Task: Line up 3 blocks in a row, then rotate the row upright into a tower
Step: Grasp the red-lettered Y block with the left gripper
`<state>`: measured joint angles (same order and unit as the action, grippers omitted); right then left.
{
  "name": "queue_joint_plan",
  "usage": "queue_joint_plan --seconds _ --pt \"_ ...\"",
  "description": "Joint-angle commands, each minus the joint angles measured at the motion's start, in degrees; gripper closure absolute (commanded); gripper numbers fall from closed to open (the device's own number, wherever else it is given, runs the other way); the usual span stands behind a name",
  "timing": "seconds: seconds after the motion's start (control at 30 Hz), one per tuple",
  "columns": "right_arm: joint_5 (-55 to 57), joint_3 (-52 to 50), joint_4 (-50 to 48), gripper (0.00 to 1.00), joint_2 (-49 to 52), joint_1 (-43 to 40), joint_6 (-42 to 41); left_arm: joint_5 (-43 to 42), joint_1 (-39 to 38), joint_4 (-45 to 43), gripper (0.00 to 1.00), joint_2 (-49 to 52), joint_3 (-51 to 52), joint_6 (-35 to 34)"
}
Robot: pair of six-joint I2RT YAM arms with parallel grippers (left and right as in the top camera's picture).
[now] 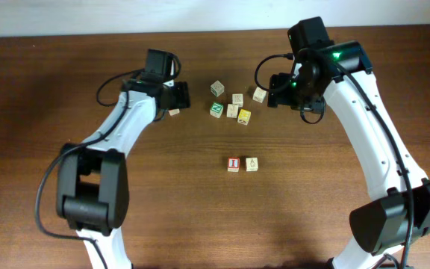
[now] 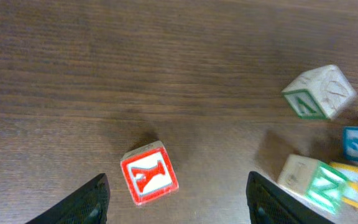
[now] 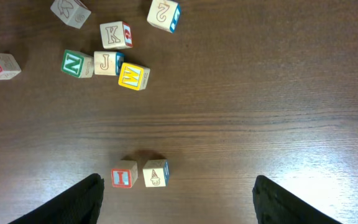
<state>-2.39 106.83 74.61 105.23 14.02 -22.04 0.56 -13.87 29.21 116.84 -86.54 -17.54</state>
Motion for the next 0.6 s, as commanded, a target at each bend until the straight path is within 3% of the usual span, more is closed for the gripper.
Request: queue_joint_plan --seconds 0.0,0.07,0.13,0.27,0.43,0.57 --pt "1.22 -0.72 0.17 0.23 0.04 -0.22 0.87 7.87 -0.90 -2.25 0.33 3.52 -0.39 -4.35" --pt "1.60 -0.76 0.24 0.24 0.04 -0.22 1.18 10.01 -0.87 -2.62 0.35 4.94 -0.39 -7.10" --pt "1.62 -0.76 0.22 0.24 0.04 -0.22 2.16 9.97 -0.90 -2.58 0.44 5.53 -0.39 -7.32" --pt "1.62 -0.76 0.22 0.24 0.04 -0.22 2.16 9.79 -1.42 -1.99 0.46 6.29 -0.39 -7.30" --pt "1.62 -0.76 0.22 0.24 0.04 -0.22 2.16 9.77 -2.62 -1.81 0.66 6.36 -0.39 -7.28" --pt "2.25 -0.76 0.20 0.24 0.04 -0.22 2.34 9.77 -2.91 2.51 0.67 5.81 -0.55 -7.26"
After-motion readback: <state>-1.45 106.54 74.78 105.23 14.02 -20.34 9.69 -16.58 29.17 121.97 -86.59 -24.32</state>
